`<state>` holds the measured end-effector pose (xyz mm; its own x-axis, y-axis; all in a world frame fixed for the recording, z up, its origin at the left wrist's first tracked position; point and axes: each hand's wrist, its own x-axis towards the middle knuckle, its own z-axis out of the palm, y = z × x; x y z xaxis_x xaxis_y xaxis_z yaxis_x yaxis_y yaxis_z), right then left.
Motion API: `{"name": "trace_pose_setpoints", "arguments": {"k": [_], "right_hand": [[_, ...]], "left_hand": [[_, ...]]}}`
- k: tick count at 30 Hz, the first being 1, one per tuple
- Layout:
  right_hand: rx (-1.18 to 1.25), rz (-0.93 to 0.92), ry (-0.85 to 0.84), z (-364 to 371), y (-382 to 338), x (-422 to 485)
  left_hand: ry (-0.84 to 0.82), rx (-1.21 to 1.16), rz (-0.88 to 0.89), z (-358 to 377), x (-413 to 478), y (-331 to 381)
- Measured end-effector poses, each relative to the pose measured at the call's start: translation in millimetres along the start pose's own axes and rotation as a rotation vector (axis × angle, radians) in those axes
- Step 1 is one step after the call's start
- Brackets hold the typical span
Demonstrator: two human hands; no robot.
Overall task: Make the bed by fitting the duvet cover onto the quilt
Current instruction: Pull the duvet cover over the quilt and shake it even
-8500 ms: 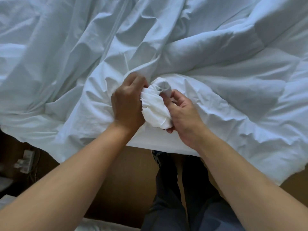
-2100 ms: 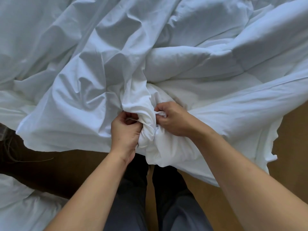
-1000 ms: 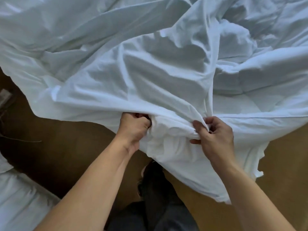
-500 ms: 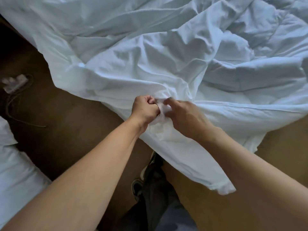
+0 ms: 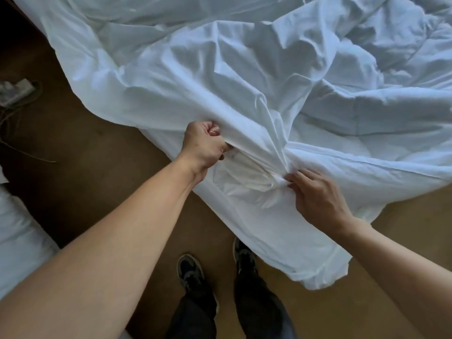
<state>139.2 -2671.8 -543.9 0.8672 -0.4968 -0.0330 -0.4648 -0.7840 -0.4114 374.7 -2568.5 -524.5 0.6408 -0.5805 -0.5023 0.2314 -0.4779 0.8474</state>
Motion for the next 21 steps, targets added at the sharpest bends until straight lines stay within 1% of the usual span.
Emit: {"name": "trace_pose_setpoints", "arguments": {"k": [1, 3, 4, 5, 7, 8, 9, 10, 12, 13, 14, 16, 18, 21], "right_hand": [[0.039, 0.077, -0.035, 0, 0, 3], [0.113, 0.303, -0.089, -3, -2, 13], [0.104, 0.359, -0.050, -7, -6, 19], [0.060, 0.347, 0.053, -12, -14, 24], [-0.007, 0.175, 0.292, -22, -44, 39], [-0.028, 0.083, 0.333, -25, -60, 52], [-0.059, 0.034, 0.285, -24, -71, 66], [-0.083, 0.042, 0.180, -20, -78, 82], [-0.047, 0.150, 0.017, -10, -77, 110], [0.007, 0.209, -0.013, -8, -69, 120], [0.053, 0.266, -0.011, -8, -57, 126], [0.134, 0.362, 0.051, -14, -34, 120], [0.240, 0.450, 0.099, -20, -20, 100], [0.362, 0.516, 0.156, -24, -14, 70]], "left_hand": [[0.011, -0.004, -0.002, 2, 0, -2], [0.033, 0.003, -0.011, 5, -3, -6], [0.043, 0.014, -0.016, 7, -6, -8], [0.054, 0.031, -0.010, 8, -8, -11], [0.073, 0.089, 0.046, 9, -11, -15], [0.079, 0.125, 0.087, 10, -13, -15], [0.084, 0.152, 0.125, 10, -13, -16], [0.088, 0.162, 0.155, 11, -14, -17], [0.100, 0.151, 0.188, 12, -15, -18], [0.118, 0.132, 0.187, 10, -16, -17], [0.143, 0.100, 0.181, 9, -16, -16], [0.179, 0.025, 0.172, 6, -13, -13], [0.169, -0.013, 0.179, 7, -11, -7], [0.132, -0.061, 0.184, 15, -13, 6]]}}
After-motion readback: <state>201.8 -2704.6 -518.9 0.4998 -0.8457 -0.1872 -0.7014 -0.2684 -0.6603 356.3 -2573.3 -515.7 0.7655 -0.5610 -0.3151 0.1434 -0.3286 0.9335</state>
